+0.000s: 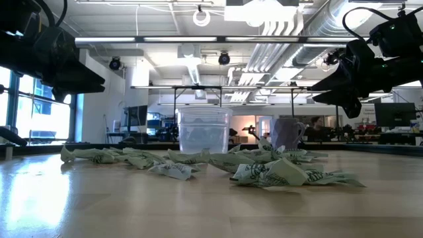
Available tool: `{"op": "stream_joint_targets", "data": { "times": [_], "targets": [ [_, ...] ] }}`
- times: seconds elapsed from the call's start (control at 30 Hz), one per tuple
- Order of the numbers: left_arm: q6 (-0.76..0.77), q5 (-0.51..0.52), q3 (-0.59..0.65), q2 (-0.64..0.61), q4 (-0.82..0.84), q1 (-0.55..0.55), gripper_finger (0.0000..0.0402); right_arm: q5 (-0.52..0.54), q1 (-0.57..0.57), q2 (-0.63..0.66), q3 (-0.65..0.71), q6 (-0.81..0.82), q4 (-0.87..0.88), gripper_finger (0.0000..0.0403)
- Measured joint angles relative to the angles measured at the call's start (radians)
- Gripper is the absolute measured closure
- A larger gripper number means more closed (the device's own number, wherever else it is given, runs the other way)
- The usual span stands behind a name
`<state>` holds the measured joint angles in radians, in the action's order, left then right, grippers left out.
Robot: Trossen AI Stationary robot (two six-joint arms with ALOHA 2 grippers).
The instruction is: Pick and place Stevia / Truvia into bins
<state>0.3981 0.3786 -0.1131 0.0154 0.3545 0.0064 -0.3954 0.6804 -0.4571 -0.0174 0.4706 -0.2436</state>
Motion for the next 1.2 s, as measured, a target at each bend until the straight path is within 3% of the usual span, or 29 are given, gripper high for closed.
{"op": "stream_joint_targets", "data": {
  "times": [1.2],
  "targets": [
    [0.0,0.0,0.0,0.0,0.0,0.0,0.0218,0.0,0.0,0.0,0.0,0.0,0.0,0.024]
  ]
}}
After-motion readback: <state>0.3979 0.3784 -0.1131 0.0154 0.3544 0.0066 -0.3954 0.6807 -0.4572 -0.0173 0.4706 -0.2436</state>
